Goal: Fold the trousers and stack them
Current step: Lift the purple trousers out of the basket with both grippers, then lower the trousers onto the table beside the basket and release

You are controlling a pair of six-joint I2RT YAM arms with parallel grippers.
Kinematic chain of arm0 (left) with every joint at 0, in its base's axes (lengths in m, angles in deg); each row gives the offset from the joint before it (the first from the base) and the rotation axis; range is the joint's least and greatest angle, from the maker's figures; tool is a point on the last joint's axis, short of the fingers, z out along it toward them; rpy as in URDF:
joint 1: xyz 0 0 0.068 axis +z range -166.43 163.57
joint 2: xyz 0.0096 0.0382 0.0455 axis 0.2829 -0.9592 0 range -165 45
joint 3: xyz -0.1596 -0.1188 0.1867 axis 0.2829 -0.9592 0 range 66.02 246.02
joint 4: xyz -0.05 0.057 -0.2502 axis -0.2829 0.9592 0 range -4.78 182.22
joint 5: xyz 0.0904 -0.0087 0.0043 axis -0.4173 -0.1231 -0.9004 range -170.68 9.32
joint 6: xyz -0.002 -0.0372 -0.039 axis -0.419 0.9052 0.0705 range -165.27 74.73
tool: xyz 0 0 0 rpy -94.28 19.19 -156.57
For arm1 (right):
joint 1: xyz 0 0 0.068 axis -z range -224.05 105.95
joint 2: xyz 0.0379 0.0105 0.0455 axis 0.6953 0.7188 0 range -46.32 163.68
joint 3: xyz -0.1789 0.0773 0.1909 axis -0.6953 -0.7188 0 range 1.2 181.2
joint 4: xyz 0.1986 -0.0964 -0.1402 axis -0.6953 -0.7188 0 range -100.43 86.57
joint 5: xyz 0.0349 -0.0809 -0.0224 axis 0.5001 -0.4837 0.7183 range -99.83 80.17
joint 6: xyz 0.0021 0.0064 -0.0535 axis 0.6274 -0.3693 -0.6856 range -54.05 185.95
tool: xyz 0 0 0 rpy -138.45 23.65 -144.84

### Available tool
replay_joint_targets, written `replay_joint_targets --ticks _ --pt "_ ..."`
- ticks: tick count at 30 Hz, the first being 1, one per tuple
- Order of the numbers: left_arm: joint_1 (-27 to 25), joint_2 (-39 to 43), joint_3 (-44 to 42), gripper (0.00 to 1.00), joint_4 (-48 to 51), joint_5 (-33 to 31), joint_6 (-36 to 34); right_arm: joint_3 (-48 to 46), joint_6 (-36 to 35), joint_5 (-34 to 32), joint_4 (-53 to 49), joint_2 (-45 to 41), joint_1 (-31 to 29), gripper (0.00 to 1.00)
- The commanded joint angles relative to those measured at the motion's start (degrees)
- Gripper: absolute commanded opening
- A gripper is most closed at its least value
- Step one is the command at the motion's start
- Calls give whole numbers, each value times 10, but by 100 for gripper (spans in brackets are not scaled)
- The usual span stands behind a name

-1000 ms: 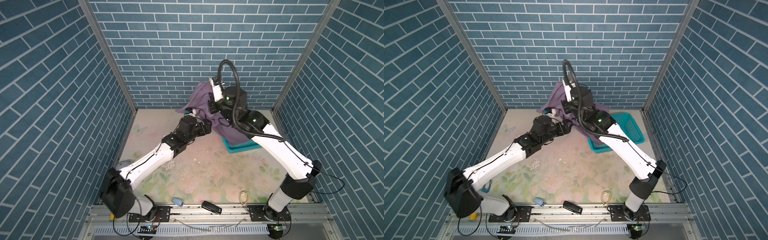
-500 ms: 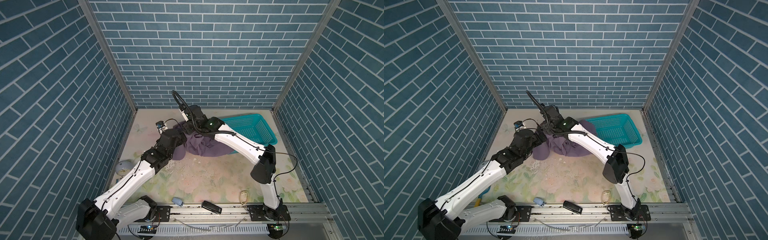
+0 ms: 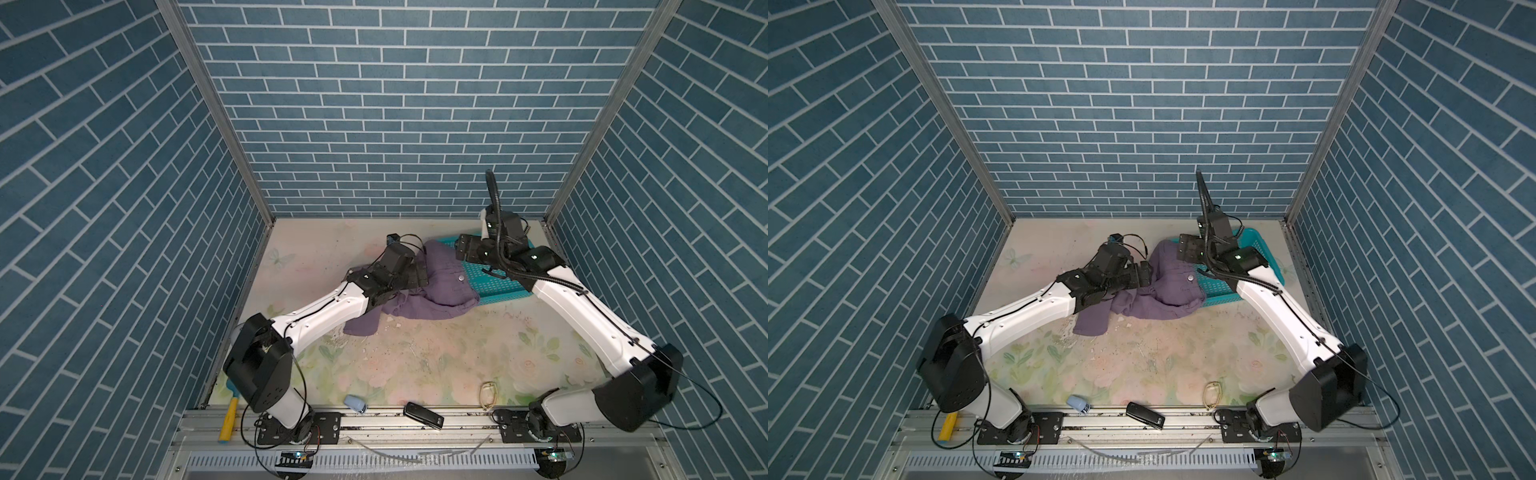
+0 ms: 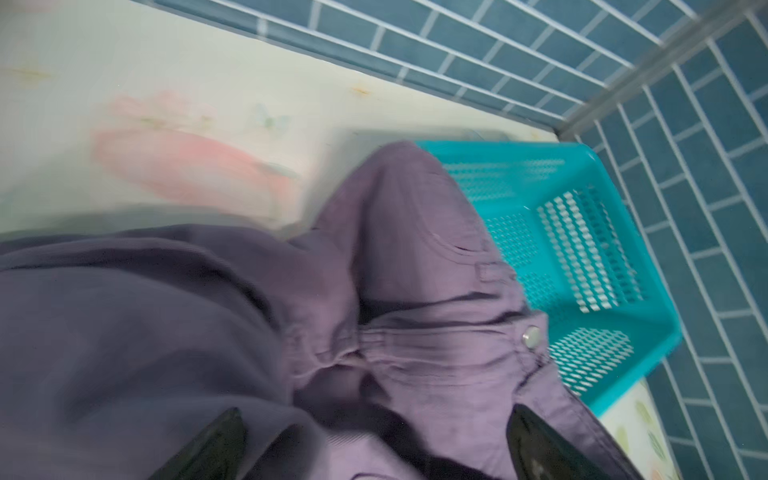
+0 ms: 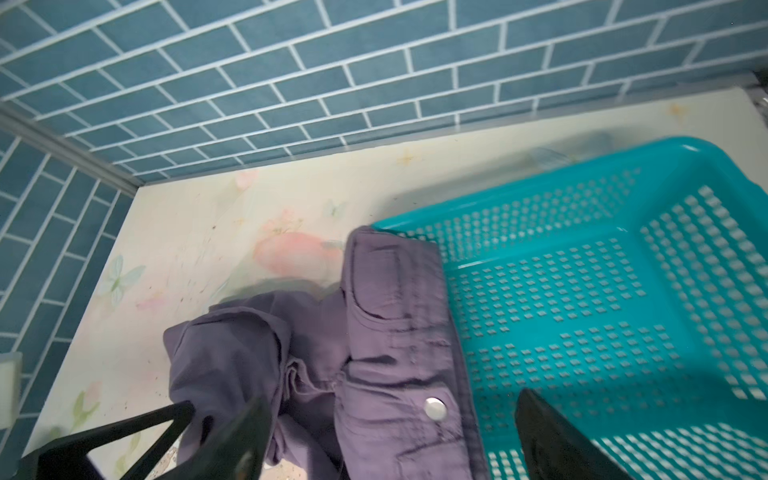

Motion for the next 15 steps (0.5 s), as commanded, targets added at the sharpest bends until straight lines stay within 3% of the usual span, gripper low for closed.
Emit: replay_joint_targets --ticks 1,4,6,10,12,13,15 --pt "-26 -38 49 99 15 97 -73 -55 95 45 -14 -29 34 97" --pt "-44 -59 66 99 14 139 -93 -79 105 77 -31 -34 67 97" --pt "-61 -70 85 99 31 140 -114 -100 110 111 -16 -30 81 89" --pt "-82 -107 136 99 82 115 -138 -121 133 171 27 -7 89 54" --pt "-86 -138 178 99 115 91 -138 -123 144 175 46 -3 89 27" --pt "-91 -151 195 99 136 69 -139 -125 147 170 49 -4 89 18" --pt "-101 -177 237 99 178 21 -147 -121 147 160 49 -4 89 15"
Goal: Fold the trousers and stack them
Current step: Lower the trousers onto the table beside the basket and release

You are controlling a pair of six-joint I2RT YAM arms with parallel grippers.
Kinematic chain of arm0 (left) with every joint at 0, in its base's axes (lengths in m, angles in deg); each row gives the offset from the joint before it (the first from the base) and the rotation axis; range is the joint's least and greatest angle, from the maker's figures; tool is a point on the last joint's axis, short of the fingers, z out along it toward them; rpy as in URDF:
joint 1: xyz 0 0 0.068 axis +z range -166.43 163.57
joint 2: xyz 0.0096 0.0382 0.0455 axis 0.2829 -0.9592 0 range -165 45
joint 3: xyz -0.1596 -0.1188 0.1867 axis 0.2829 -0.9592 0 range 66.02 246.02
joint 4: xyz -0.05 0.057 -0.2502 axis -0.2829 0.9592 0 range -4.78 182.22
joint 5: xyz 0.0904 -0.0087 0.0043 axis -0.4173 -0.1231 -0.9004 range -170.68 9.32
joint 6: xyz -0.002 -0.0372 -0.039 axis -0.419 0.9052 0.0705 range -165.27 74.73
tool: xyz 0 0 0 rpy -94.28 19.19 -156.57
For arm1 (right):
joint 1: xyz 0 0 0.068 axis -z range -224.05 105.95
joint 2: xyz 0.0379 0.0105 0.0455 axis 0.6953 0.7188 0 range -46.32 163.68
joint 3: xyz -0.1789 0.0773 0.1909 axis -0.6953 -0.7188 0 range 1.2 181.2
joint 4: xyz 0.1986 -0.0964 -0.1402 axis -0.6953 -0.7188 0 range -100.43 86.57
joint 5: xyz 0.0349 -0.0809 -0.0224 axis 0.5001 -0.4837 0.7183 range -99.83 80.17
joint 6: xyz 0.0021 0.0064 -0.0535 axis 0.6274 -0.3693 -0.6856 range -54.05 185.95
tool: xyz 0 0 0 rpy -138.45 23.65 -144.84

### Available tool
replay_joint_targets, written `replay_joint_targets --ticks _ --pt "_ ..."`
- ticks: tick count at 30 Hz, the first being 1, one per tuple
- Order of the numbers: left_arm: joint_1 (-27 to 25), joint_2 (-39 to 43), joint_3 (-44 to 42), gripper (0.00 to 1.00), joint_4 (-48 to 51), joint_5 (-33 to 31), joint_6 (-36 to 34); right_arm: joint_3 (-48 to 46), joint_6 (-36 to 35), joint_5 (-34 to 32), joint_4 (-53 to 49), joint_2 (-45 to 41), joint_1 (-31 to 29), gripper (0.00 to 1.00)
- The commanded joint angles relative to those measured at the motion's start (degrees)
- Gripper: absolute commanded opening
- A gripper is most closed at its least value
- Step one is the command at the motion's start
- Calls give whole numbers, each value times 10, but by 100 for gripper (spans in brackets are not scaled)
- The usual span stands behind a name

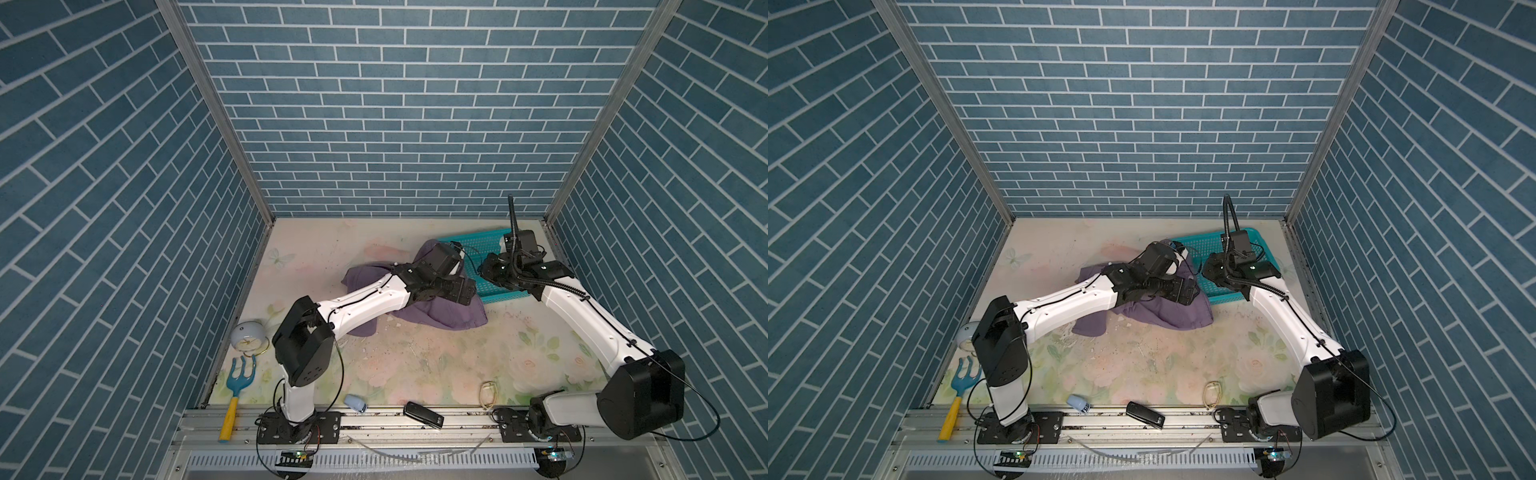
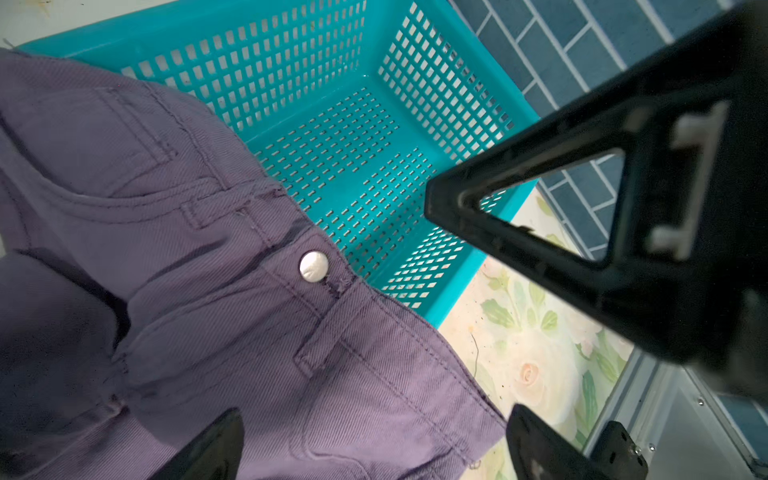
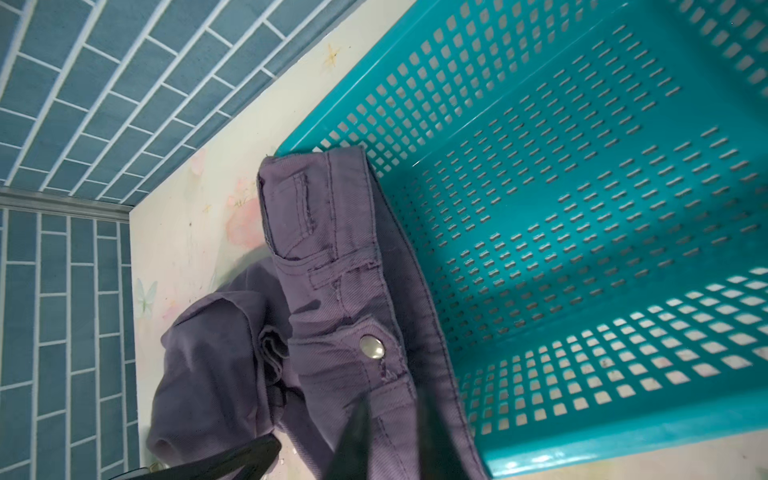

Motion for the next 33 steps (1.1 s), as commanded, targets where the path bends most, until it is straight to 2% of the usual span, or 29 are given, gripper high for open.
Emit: replay_joint_targets --ticks 1,3,5,8,10,12,15,17,18,19,20,21,23,28,33 --pt "-12 -38 51 99 97 -82 -25 -9 22 14 25 -1 1 16" --pt "-13 -44 55 96 104 -95 -17 -5 14 18 20 10 1 25" --pt "-13 -40 46 91 100 -102 -7 -4 9 34 27 28 1 39" --pt "-11 -23 27 72 106 -134 9 3 10 62 38 64 0 57" --pt "-10 2 9 66 110 -165 18 10 17 79 46 88 -4 67" --pt "-2 37 -23 65 103 -192 32 15 20 86 56 110 -10 71" --pt "25 103 -94 77 71 -204 63 31 16 89 61 143 -14 72" --pt "51 150 -151 79 39 -200 84 40 17 95 75 161 -16 67" --pt "62 172 -174 80 28 -201 91 44 19 100 82 168 -16 60" --pt "74 196 -200 81 14 -202 100 49 22 103 93 172 -18 45" --pt "86 220 -224 82 3 -205 106 54 26 101 102 174 -21 24" --pt "95 239 -241 83 -4 -208 110 58 28 94 109 173 -25 13" --pt "118 284 -279 85 -12 -220 119 78 28 67 114 169 -36 0" --pt "165 360 -312 88 17 -256 122 157 18 6 113 176 -82 0" --pt "211 431 -330 90 52 -279 125 298 -30 -20 88 241 -189 0"
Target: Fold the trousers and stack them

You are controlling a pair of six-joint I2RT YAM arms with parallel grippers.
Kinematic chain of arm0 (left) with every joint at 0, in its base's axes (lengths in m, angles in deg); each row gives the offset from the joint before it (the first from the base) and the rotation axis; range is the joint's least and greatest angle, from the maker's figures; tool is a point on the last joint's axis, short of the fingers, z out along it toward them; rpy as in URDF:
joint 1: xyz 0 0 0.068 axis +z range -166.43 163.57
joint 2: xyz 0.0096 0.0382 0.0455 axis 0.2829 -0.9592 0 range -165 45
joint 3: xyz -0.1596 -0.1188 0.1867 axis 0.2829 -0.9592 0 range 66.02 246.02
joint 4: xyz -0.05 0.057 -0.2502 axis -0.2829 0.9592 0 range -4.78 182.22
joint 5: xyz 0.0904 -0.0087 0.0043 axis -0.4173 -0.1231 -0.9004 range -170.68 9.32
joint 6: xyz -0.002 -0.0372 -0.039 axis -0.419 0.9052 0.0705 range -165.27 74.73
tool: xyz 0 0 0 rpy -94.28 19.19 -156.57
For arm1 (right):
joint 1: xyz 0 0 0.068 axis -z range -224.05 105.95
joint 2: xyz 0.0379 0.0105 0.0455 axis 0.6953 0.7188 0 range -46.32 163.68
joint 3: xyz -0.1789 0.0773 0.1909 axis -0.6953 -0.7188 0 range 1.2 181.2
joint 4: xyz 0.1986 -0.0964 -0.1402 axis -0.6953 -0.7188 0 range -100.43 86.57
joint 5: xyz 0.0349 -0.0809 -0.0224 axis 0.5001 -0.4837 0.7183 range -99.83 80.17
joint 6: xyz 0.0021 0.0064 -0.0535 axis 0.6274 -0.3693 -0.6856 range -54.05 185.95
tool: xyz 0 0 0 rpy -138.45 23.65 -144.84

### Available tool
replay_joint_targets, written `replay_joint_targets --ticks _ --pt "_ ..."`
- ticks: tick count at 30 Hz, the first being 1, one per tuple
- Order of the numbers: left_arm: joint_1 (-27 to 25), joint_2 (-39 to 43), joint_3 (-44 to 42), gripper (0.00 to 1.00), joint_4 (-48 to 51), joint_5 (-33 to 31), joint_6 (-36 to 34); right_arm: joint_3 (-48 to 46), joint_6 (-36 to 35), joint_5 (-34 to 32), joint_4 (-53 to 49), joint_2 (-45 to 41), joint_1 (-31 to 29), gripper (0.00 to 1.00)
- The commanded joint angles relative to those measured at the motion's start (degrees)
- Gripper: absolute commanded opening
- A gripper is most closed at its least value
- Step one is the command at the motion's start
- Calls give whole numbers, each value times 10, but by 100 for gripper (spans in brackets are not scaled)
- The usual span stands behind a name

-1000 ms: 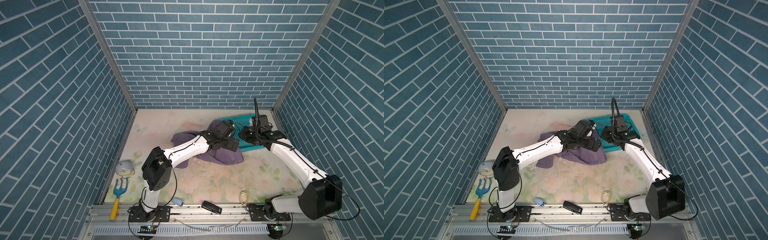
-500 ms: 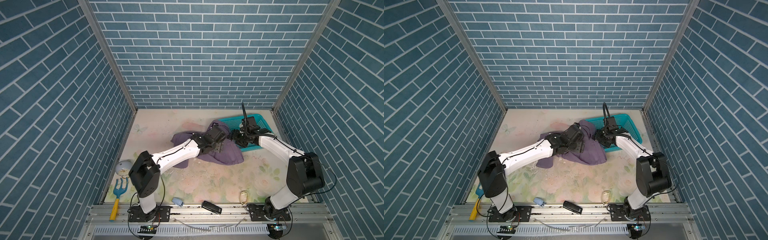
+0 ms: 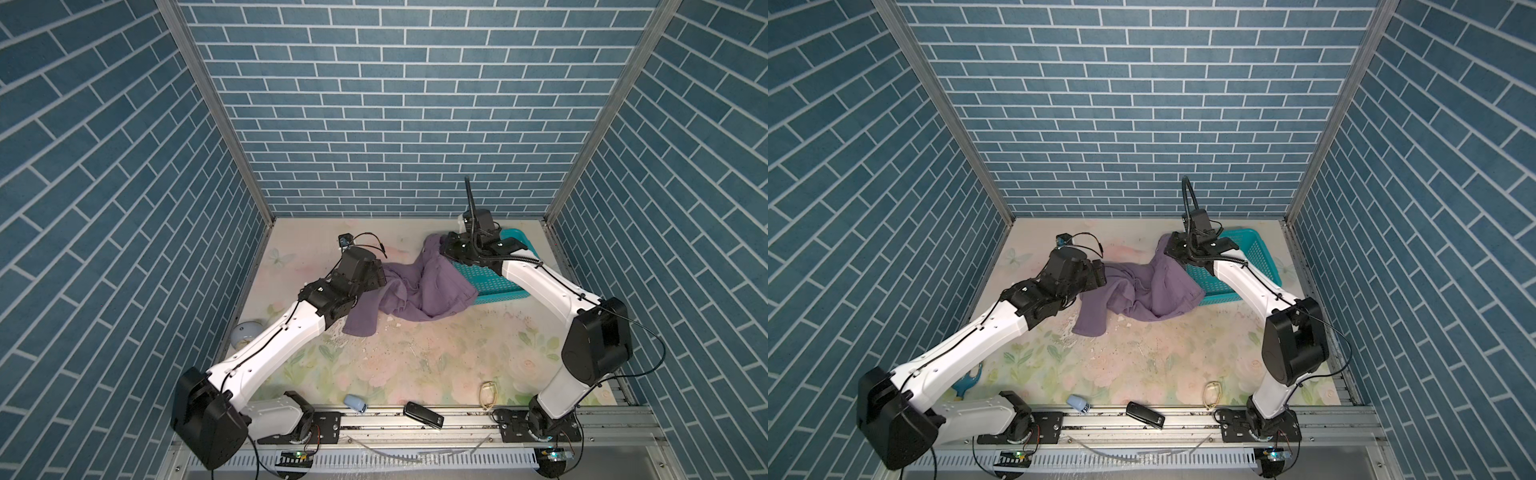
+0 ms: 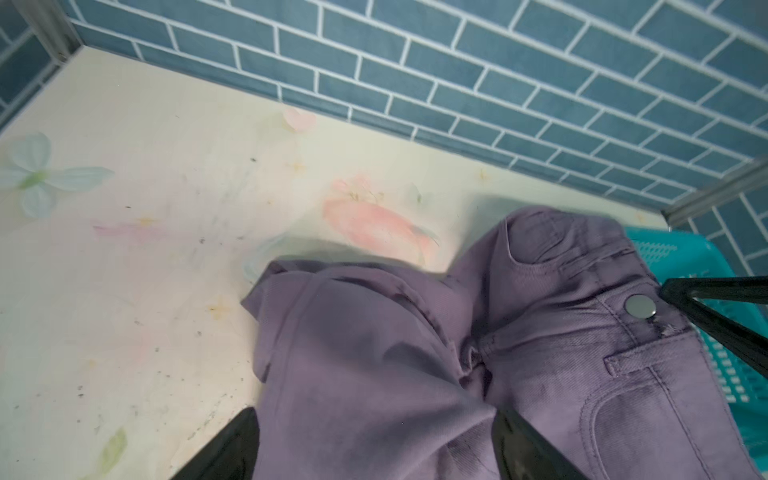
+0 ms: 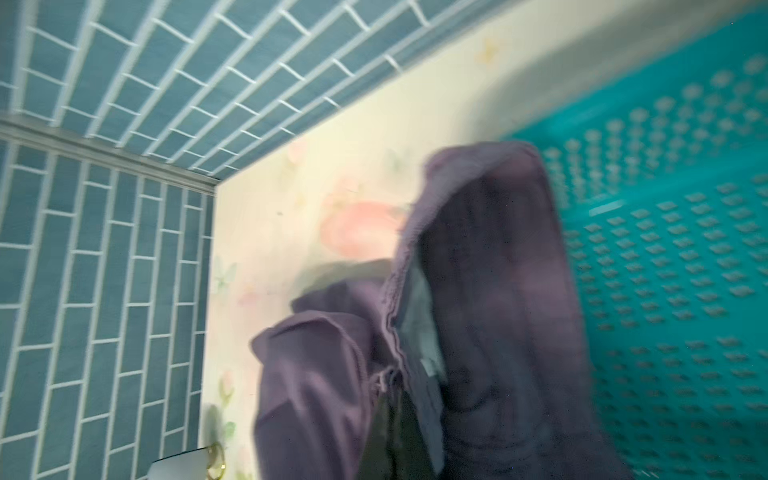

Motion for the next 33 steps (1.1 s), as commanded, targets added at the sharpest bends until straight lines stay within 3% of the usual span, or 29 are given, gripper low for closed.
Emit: replay_joint_targets --ticks 1,7,10,12,15,24,27,33 --pt "26 51 -18 90 35 -40 10 108 -36 -15 2 61 -81 0" --pt "39 148 -38 96 63 -117 4 295 -27 101 -60 236 -173 1" --pt "40 179 -51 97 67 -137 4 334 -49 93 -100 259 -180 42" --pt "40 187 -61 97 66 -137 7 320 -76 49 -121 235 -178 57" --pt "40 179 -73 98 58 -124 16 256 -124 -49 -138 165 -171 68" --pt "40 65 -46 95 10 -22 17 -66 -121 -251 -146 -80 -122 69" --pt "40 31 -35 94 -2 4 18 -117 -117 -259 -164 -107 -121 69" --pt "40 0 -26 94 -11 27 19 -145 -115 -227 -156 -74 -122 66"
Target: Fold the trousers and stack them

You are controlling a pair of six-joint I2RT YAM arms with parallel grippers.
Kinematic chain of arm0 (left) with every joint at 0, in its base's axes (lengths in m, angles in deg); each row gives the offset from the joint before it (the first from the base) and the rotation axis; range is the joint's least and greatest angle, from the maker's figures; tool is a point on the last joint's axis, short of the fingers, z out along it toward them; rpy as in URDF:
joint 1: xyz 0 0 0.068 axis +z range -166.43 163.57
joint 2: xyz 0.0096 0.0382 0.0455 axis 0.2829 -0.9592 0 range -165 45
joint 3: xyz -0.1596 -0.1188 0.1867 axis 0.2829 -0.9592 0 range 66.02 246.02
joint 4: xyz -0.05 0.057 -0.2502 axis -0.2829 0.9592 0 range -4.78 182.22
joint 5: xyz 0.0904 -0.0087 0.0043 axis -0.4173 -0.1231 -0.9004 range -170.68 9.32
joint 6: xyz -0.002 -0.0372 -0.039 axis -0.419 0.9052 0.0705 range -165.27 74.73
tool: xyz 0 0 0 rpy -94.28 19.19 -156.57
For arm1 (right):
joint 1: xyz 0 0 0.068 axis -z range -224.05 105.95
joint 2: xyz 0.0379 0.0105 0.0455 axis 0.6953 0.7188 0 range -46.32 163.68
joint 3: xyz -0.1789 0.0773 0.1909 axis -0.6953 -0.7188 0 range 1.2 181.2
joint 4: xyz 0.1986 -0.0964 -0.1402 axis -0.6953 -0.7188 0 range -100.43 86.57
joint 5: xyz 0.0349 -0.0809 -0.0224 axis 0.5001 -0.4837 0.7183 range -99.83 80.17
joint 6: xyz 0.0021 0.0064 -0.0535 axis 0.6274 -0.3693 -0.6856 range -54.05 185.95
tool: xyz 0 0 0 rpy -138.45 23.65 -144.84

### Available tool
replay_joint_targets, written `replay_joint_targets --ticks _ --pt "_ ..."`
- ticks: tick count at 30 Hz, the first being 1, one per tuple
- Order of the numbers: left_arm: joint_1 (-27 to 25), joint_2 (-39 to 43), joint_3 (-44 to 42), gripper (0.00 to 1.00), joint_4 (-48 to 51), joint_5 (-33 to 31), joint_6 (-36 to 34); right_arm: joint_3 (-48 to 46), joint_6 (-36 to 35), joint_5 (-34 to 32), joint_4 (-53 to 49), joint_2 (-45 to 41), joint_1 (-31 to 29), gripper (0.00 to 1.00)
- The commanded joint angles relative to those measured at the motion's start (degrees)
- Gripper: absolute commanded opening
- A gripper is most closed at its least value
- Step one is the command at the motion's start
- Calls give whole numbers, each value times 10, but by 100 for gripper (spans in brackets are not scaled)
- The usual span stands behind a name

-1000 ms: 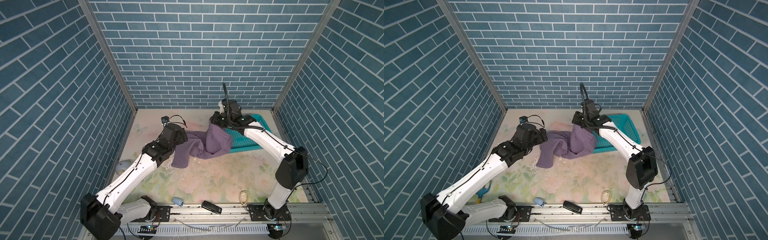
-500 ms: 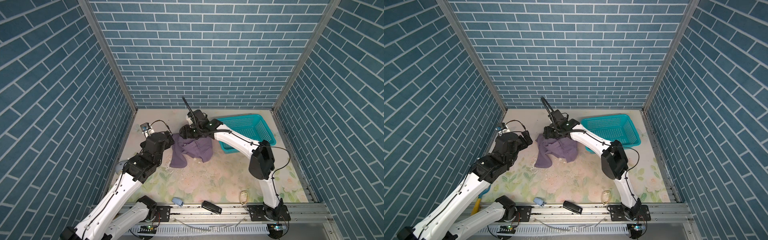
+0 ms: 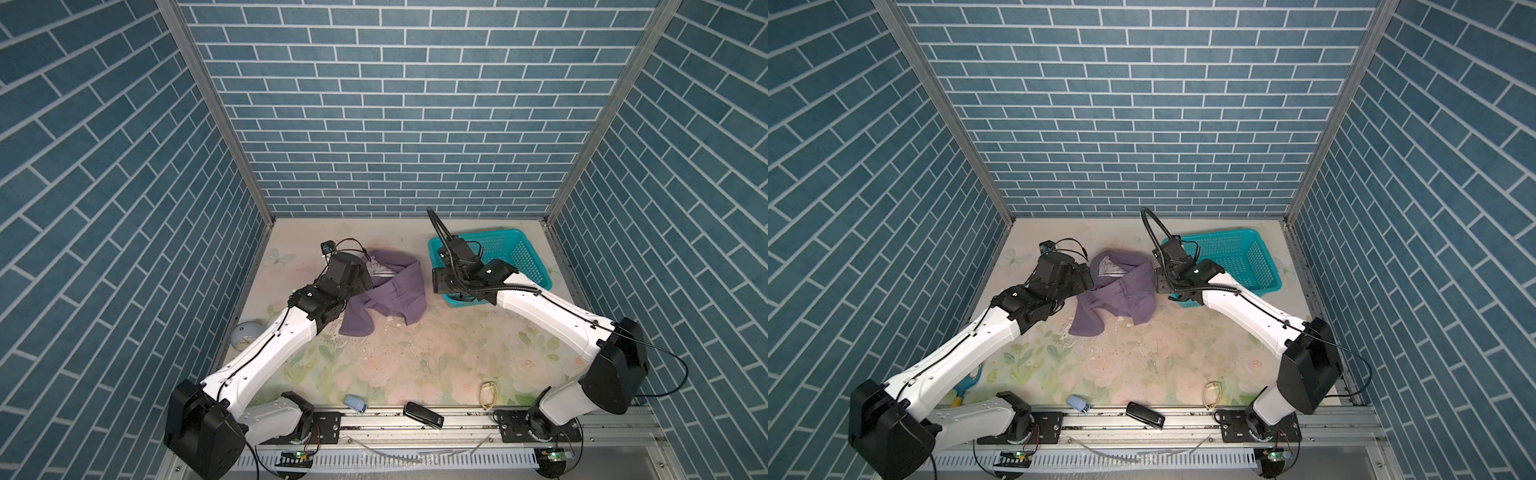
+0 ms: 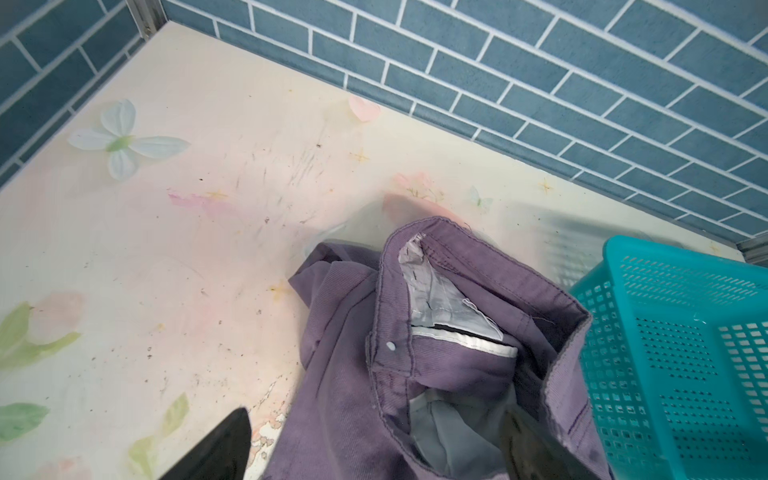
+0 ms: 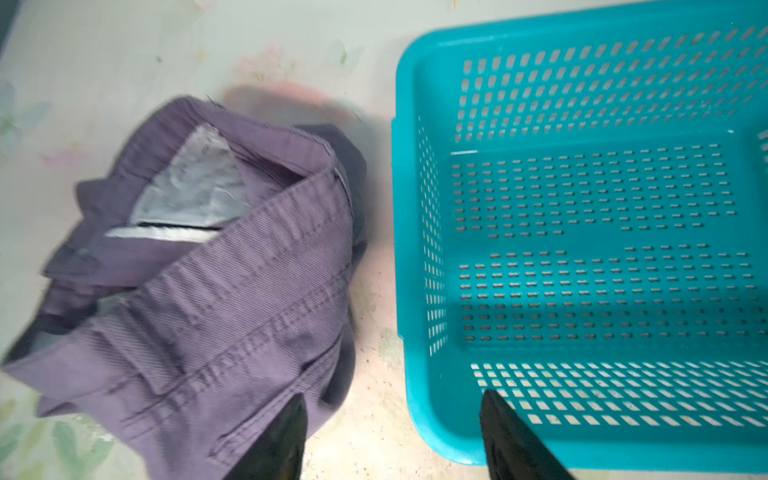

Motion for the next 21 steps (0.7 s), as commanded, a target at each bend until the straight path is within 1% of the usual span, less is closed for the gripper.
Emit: replay_joint_targets --ticks 1,3,7,12,15,18,21 --pt "3 -4 19 94 -10 18 1 -15 -7 -8 -3 29 -2 66" --pt "3 -6 17 94 -9 19 0 1 -24 -21 -6 60 -2 65" --pt "3 -6 20 94 1 19 -5 52 -62 -71 -31 126 -2 62" --pt "4 -6 19 95 9 10 -6 80 -90 -113 -39 167 1 61" --pt "5 -10 21 95 9 11 -6 76 -97 -105 -35 175 14 58" --pt "5 -19 25 95 9 14 -6 62 -105 -91 -24 173 33 48" --pt "6 -26 26 95 9 17 -4 44 -132 -74 -5 162 56 42"
